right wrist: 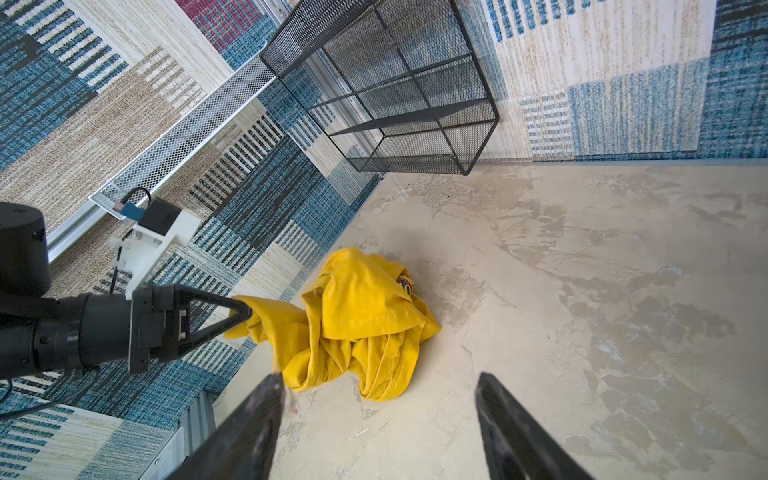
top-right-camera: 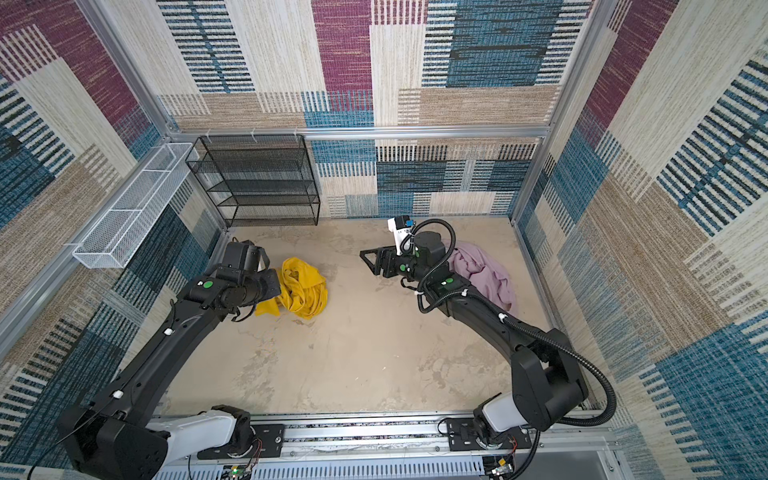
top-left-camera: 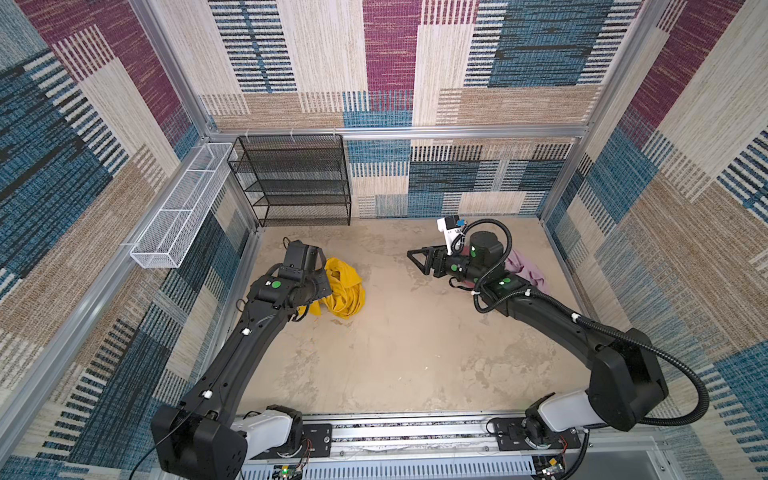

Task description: Pick out a specific cloth from the pile

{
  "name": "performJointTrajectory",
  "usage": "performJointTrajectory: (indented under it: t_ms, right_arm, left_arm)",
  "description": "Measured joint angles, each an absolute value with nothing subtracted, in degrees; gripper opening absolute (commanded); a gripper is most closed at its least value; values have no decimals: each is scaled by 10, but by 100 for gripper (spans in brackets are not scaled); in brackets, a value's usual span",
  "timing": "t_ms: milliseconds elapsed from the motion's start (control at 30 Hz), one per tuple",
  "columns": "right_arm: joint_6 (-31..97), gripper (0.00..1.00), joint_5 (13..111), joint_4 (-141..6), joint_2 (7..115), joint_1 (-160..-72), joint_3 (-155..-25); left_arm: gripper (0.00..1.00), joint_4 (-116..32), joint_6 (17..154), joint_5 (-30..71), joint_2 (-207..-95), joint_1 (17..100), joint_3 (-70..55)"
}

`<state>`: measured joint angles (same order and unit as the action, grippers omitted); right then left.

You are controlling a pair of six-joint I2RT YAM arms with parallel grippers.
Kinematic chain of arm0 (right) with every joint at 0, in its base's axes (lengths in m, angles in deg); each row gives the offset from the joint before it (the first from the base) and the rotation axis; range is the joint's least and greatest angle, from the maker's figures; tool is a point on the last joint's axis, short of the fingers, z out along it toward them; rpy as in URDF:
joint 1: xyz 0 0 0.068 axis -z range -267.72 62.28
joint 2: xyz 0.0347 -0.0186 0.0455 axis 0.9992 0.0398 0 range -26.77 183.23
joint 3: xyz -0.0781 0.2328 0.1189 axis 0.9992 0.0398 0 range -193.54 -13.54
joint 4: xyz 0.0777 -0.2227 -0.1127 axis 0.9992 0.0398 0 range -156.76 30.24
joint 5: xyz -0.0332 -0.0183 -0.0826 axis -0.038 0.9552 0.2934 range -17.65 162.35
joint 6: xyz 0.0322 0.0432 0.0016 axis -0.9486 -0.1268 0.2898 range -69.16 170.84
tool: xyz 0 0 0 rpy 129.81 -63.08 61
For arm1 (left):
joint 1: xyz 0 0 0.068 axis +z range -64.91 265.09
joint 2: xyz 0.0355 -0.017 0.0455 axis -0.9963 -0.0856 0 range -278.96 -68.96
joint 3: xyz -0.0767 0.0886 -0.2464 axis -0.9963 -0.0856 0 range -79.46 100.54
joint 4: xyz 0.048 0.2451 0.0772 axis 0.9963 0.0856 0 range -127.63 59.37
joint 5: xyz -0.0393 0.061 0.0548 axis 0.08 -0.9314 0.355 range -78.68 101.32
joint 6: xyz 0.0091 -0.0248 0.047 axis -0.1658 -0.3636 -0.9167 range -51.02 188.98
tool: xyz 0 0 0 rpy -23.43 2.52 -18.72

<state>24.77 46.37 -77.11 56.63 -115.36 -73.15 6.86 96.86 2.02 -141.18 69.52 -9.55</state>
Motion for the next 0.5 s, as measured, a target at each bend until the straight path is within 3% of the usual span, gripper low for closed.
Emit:
performJointTrajectory:
  t_ms: [500]
  right_arm:
    - [239,75,458,-780,569,-1154,-708]
  left_arm:
    - [0,33,928,31,-1683,655,102]
